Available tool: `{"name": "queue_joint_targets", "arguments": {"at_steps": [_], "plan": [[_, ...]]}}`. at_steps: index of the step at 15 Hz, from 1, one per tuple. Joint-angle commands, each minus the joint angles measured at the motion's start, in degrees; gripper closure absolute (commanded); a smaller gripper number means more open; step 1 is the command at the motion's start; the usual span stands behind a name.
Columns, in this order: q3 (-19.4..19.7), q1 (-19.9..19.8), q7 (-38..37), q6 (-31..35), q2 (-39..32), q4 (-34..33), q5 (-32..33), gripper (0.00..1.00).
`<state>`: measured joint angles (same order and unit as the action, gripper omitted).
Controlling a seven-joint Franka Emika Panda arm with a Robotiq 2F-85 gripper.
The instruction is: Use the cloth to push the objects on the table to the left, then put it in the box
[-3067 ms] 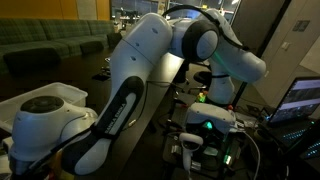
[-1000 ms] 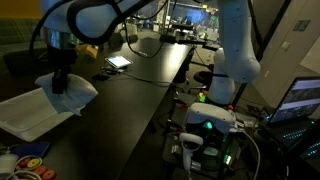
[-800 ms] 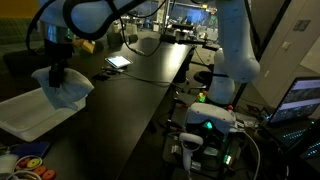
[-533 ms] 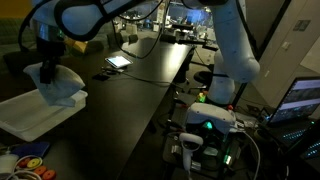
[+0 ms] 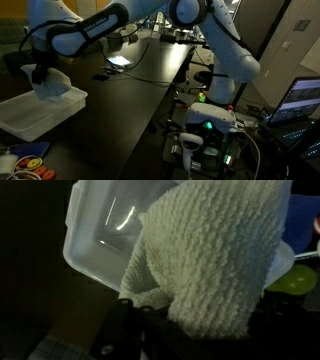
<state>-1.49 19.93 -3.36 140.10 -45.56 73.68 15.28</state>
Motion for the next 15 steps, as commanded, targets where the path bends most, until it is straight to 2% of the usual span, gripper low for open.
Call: {"name": "queue_joint_targets", "arguments": {"at_steps": [1,2,3,5,8,14,15], "plan": [[4.0,1.4,-4.9,-0.2,-9.1,-11.8,1.6,1.00],[4.7,1.4,-5.8,-0.4,-10.7,-13.5,1.2,0.98],[5.2,1.3,-6.4,-0.7,-11.9,-14.8,0.9,0.75],[5.8,1.1,-7.5,-1.1,-13.8,-16.8,0.4,0.71],[5.8,0.7,-7.7,-1.5,-13.9,-17.4,0.1,0.49],[5.8,0.1,-6.9,1.1,-5.9,-9.8,0.8,0.03],[5.6,-0.3,-6.4,1.2,-4.1,-8.2,0.6,0.00]]}}
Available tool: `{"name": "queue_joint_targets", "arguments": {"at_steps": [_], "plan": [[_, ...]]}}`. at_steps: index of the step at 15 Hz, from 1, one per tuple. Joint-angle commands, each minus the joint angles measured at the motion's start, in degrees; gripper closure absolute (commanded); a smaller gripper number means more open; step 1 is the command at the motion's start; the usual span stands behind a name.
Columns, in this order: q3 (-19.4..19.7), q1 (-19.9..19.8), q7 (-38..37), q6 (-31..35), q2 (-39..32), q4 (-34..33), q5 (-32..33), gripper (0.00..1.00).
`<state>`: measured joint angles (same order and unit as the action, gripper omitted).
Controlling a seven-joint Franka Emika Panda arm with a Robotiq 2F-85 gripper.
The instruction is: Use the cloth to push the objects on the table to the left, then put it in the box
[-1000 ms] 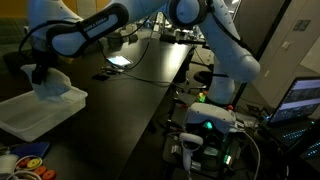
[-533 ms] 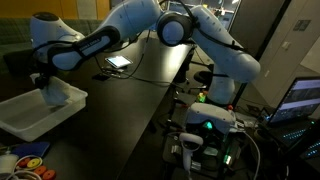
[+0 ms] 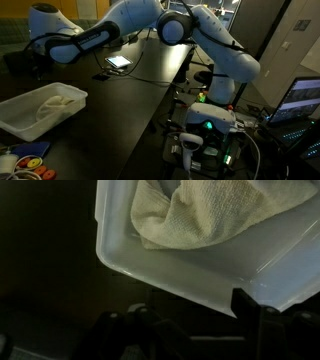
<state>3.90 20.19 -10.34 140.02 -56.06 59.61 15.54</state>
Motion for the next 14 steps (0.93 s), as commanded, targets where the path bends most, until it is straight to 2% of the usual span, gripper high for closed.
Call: {"name": "queue_joint_targets", "arguments": {"at_steps": [1,3,9,11,14], "plan": [[-0.4,-1.1,1.5,0.7,9.4,9.2,0.0,0.00],[-1.7,-2.4,4.2,-0.8,14.7,15.0,-0.8,0.00],[-10.8,-11.7,18.7,-9.6,29.1,30.2,-10.8,0.00],[-12.5,-14.3,22.5,-12.7,34.1,35.6,-14.8,0.00],[-12.5,-17.2,26.1,-15.2,41.6,44.4,-18.5,0.00]]}}
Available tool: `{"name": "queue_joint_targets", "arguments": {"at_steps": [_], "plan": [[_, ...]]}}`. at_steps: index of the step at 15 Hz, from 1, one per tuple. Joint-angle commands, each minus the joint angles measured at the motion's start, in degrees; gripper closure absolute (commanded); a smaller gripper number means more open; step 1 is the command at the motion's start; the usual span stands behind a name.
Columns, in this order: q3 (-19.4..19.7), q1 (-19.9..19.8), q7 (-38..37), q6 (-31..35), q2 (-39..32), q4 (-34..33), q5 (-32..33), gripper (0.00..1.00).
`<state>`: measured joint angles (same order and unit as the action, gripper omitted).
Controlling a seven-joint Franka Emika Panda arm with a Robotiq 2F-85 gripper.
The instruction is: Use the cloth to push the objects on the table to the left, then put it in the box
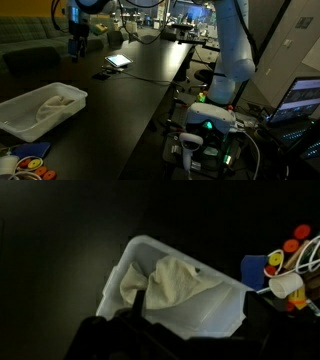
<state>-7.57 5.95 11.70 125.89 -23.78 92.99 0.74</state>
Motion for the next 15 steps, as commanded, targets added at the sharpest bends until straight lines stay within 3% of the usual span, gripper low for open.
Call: {"name": "queue_joint_targets", "arguments": {"at_steps": [1,6,10,11,15], "plan": [[-0.7,-3.6,5.2,-1.6,12.0,14.1,-4.8,0.00],[1.9,-6.3,10.8,0.4,24.7,30.0,-9.2,0.00],[6.3,-7.1,16.7,3.0,35.6,42.7,-13.2,0.00],[5.8,-5.7,13.1,-0.3,28.0,34.4,-10.5,0.00],[6.7,-5.5,13.7,-0.4,29.2,36.0,-10.6,0.00]]}}
